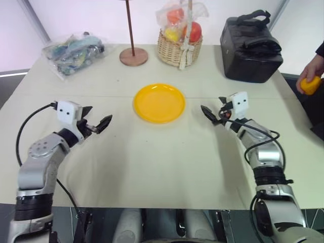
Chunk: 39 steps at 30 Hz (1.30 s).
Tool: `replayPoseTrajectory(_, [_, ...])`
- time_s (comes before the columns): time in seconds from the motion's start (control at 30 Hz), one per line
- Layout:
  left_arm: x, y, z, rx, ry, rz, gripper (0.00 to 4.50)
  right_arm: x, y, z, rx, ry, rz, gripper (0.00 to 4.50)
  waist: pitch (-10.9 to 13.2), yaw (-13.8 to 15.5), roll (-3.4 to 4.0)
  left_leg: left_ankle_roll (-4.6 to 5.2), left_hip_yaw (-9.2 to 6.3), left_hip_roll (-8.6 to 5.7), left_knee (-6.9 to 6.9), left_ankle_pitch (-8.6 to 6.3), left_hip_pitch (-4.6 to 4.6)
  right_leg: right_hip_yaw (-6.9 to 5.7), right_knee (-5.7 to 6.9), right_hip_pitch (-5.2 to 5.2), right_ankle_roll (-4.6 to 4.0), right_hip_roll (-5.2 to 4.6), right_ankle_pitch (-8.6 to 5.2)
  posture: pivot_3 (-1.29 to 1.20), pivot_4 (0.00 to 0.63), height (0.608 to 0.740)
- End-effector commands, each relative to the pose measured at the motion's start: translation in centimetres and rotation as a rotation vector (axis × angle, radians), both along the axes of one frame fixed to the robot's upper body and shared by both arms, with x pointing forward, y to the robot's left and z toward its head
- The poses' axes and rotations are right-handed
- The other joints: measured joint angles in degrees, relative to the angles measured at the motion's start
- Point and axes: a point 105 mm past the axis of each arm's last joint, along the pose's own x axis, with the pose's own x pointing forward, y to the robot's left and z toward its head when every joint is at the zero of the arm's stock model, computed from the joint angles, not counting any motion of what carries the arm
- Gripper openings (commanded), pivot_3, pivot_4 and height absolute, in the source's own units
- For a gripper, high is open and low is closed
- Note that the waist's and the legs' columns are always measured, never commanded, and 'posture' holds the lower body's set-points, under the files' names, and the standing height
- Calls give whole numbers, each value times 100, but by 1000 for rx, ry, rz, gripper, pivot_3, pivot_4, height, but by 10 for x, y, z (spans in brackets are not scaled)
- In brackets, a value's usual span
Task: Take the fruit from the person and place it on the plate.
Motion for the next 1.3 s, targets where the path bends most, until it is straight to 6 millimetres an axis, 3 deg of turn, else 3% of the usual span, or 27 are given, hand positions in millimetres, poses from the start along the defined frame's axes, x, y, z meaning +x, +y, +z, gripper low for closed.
replayPoseTrajectory(0.03, [-17,0,28,-10,-31,-84,4500,-13,-6,27,-1,-35,68,4467,0,1,0,0,0,1,0,0,0,0,0,0,0,0,0,0,150,740])
replayPoseTrajectory(0.2, [-29,-1,34,7,22,-155,4500,-22,-11,35,-30,-13,108,4467,0,4,0,0,-1,0,1,0,6,-1,1,4,-1,0,0,0,150,740])
replayPoseTrajectory(1.3, [-22,-7,34,-2,10,-149,4500,-22,4,17,-11,21,122,4467,0,8,0,0,1,-2,1,0,9,0,0,7,-1,1,0,0,150,740])
